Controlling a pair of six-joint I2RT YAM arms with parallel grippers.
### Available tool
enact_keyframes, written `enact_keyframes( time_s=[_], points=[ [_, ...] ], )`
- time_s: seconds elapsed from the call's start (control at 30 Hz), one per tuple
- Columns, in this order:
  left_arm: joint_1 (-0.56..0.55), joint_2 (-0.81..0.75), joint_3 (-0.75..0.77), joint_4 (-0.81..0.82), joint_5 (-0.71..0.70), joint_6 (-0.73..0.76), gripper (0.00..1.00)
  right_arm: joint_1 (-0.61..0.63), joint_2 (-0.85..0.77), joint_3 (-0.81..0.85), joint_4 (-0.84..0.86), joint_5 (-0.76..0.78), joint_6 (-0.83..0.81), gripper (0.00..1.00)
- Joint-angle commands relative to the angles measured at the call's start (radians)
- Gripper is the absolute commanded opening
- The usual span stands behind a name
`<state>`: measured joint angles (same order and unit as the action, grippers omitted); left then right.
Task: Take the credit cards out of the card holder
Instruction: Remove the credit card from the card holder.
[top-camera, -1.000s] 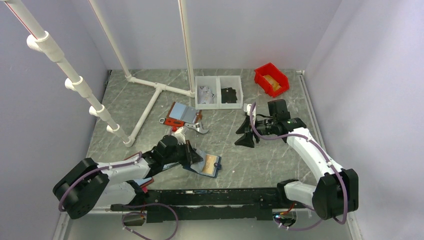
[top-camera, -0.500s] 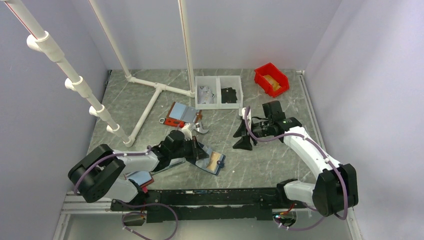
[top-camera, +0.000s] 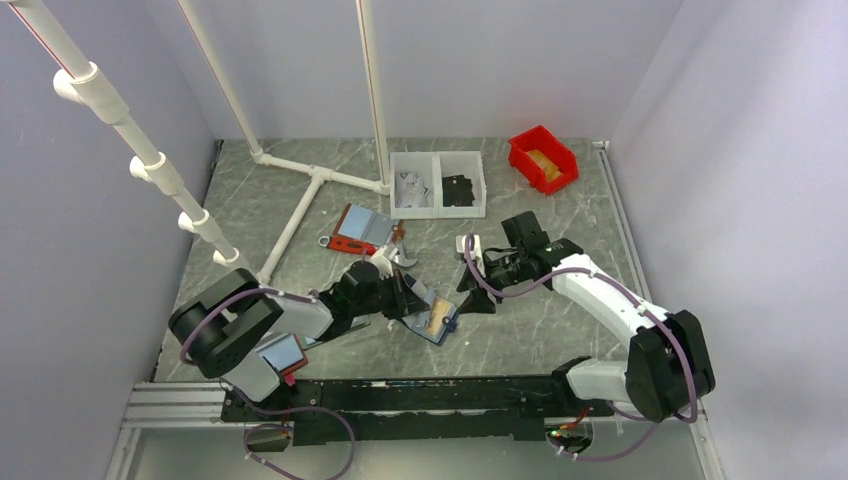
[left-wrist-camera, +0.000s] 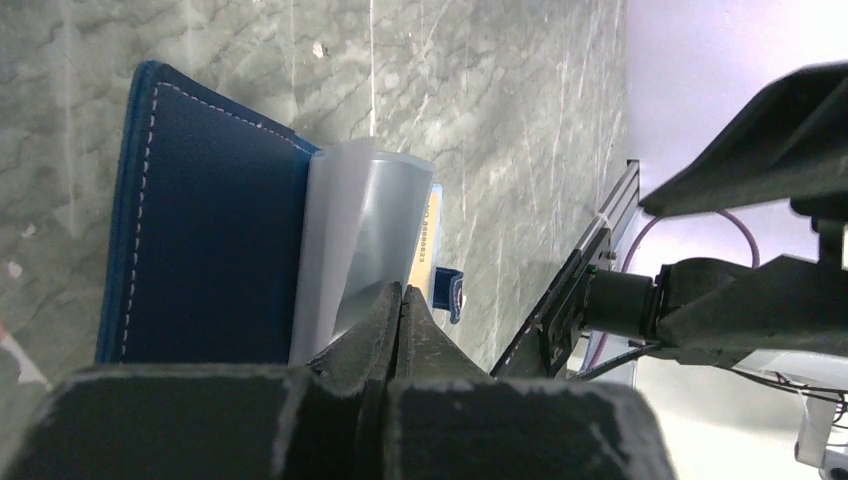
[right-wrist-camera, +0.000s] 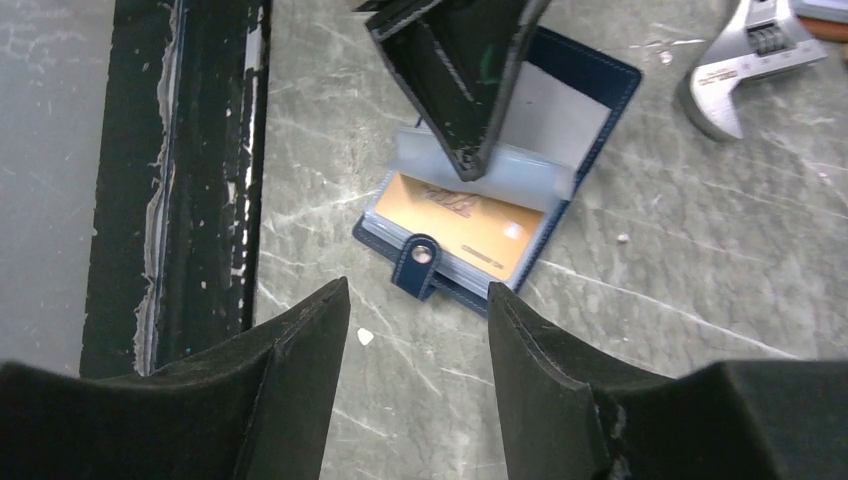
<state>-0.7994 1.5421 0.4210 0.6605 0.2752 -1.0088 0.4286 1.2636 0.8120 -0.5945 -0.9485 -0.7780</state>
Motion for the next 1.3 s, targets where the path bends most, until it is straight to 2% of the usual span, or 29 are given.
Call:
enact_keyframes(
  time_s=[0.0, 0.17, 0.3, 0.57, 0.8, 0.9, 1.1, 1.2, 1.27],
  points=[
    [-0.006, 0.059, 0.028, 0.165, -0.029, -0.059, 0.0, 0.041, -0.005, -0.028, 0.045, 0.023, -0.068, 0.54],
    [-0.006, 0.014, 0.013, 0.069, -0.078, -0.031, 0.0, 0.088, 0.004, -0.058, 0.062, 0.06, -0.128, 0.51],
    [-0.006, -0.094, 0.01, -0.123, -0.139, 0.015, 0.0, 0.124, 0.025, -0.061, 0.077, 0.106, -0.136, 0.5],
    [-0.004, -0.225, -0.045, -0.297, -0.207, 0.057, 0.15, 0.172, 0.062, -0.059, 0.1, 0.148, -0.118, 0.49],
    [-0.004, -0.356, -0.016, -0.551, -0.313, 0.108, 0.27, 0.195, 0.09, -0.049, 0.117, 0.168, -0.081, 0.49],
    [-0.004, -0.416, -0.007, -0.625, -0.343, 0.125, 0.29, 0.197, 0.097, -0.043, 0.119, 0.168, -0.068, 0.49],
    [-0.004, -0.559, -0.032, -0.652, -0.366, 0.142, 0.31, 0.197, 0.106, -0.033, 0.121, 0.17, -0.043, 0.49],
    [-0.004, -0.631, -0.067, -0.616, -0.369, 0.137, 0.46, 0.197, 0.11, -0.028, 0.125, 0.175, -0.031, 0.49],
    [-0.004, -0.681, -0.108, -0.582, -0.374, 0.117, 0.6, 0.197, 0.114, -0.025, 0.131, 0.178, -0.015, 0.48]
  ],
)
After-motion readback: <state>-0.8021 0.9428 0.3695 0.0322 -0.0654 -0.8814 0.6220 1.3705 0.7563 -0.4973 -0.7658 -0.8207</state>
